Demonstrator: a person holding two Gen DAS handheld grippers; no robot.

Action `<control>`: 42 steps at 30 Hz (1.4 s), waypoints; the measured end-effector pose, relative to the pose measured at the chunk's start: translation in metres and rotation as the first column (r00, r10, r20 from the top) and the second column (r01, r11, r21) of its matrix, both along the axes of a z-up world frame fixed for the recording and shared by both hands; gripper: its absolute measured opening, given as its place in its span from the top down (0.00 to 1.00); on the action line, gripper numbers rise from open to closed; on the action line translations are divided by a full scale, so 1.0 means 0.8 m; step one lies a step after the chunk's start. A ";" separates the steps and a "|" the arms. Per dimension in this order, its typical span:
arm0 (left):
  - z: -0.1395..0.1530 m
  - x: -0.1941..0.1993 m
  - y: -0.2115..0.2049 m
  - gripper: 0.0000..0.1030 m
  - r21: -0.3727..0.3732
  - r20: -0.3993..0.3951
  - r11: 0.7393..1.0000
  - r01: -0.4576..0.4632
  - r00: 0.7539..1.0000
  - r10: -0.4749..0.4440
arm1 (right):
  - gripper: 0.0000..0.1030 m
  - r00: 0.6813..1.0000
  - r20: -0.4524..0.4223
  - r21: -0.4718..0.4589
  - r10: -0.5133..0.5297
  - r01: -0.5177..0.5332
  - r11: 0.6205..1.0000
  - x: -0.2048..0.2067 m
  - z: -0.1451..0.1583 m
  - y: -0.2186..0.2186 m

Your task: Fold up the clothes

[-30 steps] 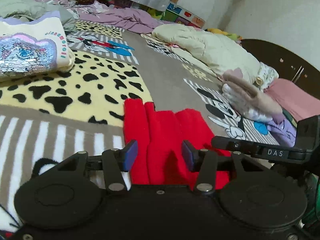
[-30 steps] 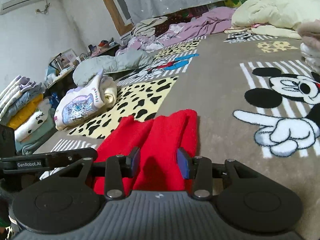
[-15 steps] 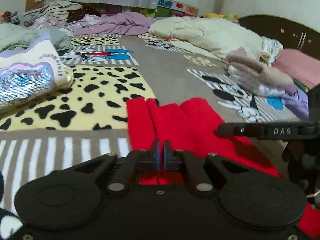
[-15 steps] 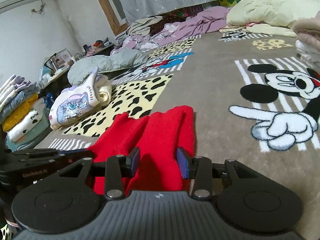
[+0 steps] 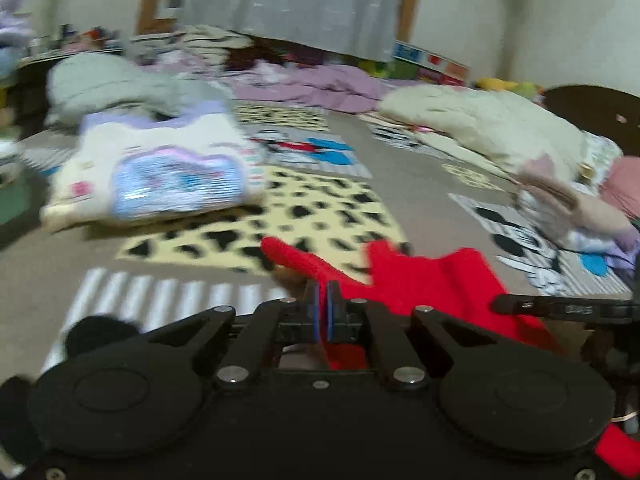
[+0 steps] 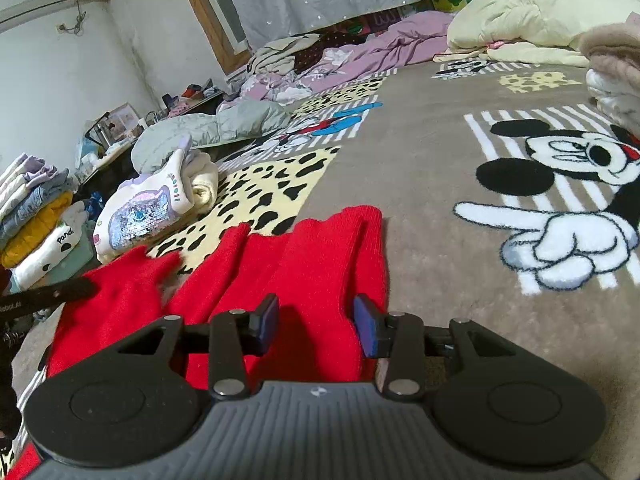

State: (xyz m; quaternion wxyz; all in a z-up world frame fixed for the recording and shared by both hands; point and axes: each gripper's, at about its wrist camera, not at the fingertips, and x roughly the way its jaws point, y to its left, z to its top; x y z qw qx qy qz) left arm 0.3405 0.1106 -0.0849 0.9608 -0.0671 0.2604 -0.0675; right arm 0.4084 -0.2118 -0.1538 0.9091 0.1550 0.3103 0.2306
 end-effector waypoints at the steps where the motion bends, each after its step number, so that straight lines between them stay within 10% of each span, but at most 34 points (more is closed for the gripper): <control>1: 0.000 -0.005 0.010 0.98 0.003 -0.003 1.000 -0.027 1.000 0.027 | 0.59 1.000 0.000 0.002 0.000 0.000 1.000 0.000 0.000 0.000; 20: -0.024 -0.109 0.160 0.97 0.015 -0.107 0.919 -0.394 0.913 0.394 | 0.58 1.000 -0.002 0.032 -0.005 0.006 0.999 -0.002 -0.002 -0.006; 24: -0.031 -0.115 0.192 0.66 -0.137 -0.165 0.875 -0.464 0.882 0.441 | 0.58 1.000 -0.003 0.036 -0.006 0.006 0.999 -0.002 -0.003 -0.007; 28: -0.032 -0.114 0.221 0.57 -0.304 -0.185 0.816 -0.491 0.871 0.455 | 0.57 1.000 -0.004 0.038 -0.004 0.005 0.999 -0.001 -0.002 -0.008; 32: -0.045 -0.088 0.218 0.60 -0.302 -0.198 0.825 -0.478 0.878 0.436 | 0.57 1.000 -0.001 0.033 -0.003 0.003 0.999 -0.001 -0.002 -0.007; 33: -0.047 -0.082 0.217 0.90 -0.299 -0.198 0.828 -0.475 0.879 0.433 | 0.57 1.000 0.000 0.032 -0.002 0.002 0.999 -0.002 -0.002 -0.007; 34: -0.043 -0.081 0.216 0.97 -0.282 -0.185 0.833 -0.476 0.879 0.440 | 0.57 1.000 0.001 0.033 -0.002 0.002 0.999 -0.002 -0.002 -0.006; 42: -0.050 -0.097 0.246 0.87 -0.287 -0.230 0.754 -0.592 0.806 0.546 | 0.57 1.000 0.005 0.035 0.001 -0.001 0.999 -0.003 -0.003 -0.006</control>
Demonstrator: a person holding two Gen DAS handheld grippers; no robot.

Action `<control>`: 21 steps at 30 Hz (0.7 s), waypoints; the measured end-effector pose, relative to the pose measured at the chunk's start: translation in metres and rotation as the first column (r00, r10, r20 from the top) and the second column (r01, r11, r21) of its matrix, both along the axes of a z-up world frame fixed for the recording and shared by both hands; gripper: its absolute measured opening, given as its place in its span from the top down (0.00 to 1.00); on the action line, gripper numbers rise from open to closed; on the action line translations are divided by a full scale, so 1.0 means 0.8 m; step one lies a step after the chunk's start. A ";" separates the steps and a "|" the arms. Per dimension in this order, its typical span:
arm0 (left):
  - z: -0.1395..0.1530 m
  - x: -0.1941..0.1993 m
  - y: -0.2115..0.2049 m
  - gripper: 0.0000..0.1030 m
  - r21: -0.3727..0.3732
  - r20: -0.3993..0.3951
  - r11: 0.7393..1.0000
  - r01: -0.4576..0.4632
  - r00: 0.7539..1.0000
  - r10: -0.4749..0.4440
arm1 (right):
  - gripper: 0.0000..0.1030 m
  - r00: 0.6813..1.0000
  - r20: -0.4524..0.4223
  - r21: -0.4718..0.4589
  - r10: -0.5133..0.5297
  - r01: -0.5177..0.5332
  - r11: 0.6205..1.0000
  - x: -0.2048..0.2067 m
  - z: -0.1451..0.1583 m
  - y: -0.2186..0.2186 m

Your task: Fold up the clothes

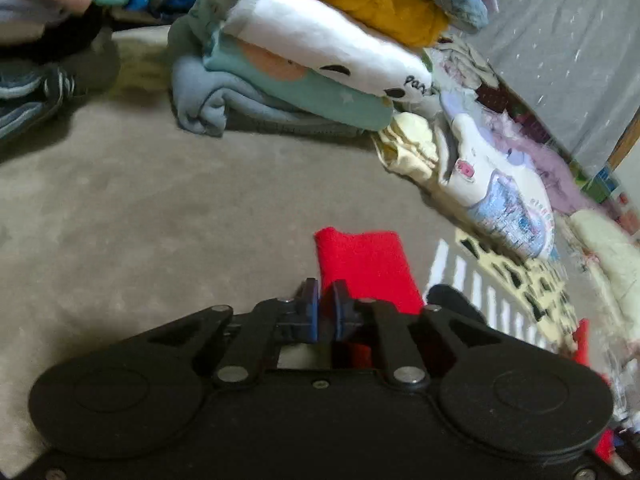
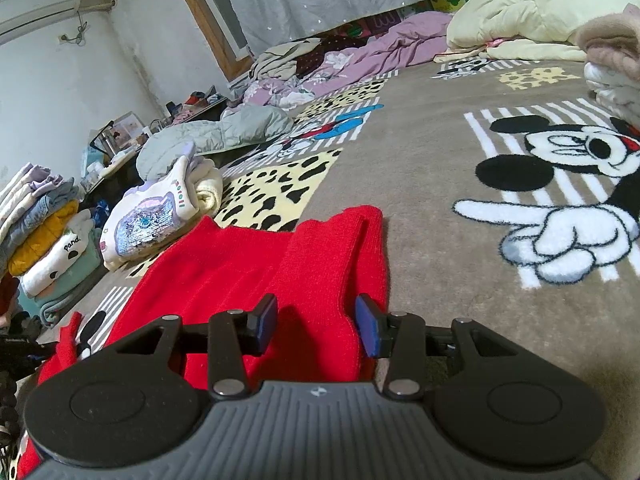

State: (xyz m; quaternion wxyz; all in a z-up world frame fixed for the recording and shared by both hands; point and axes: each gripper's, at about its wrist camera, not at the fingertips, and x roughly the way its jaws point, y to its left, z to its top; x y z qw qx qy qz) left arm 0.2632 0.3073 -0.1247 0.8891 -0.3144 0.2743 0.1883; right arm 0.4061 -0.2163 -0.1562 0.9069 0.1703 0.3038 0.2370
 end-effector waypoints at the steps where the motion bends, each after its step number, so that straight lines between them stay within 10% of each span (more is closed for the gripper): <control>1: 0.006 -0.004 0.000 0.78 0.005 0.003 1.000 -0.019 1.000 0.019 | 0.57 1.000 0.000 0.001 0.000 0.000 1.000 0.000 0.000 0.000; 3: 0.021 -0.013 -0.011 0.63 0.075 0.024 0.996 -0.041 0.999 0.039 | 0.57 1.000 0.000 0.001 -0.001 0.001 1.000 0.000 0.001 0.000; 8: 0.045 -0.003 -0.071 0.63 0.139 0.088 0.979 0.148 0.983 -0.161 | 0.60 1.000 0.012 -0.005 0.003 -0.002 1.000 -0.002 0.003 0.002; 13: 0.044 0.039 -0.162 0.63 0.173 0.080 0.906 0.387 0.911 -0.404 | 0.69 1.000 0.019 0.014 0.000 -0.001 1.000 -0.003 0.004 -0.003; 21: 0.040 0.070 -0.215 0.63 0.180 0.069 0.855 0.486 0.861 -0.504 | 0.93 1.000 0.027 0.041 0.012 -0.013 0.999 -0.003 0.005 -0.007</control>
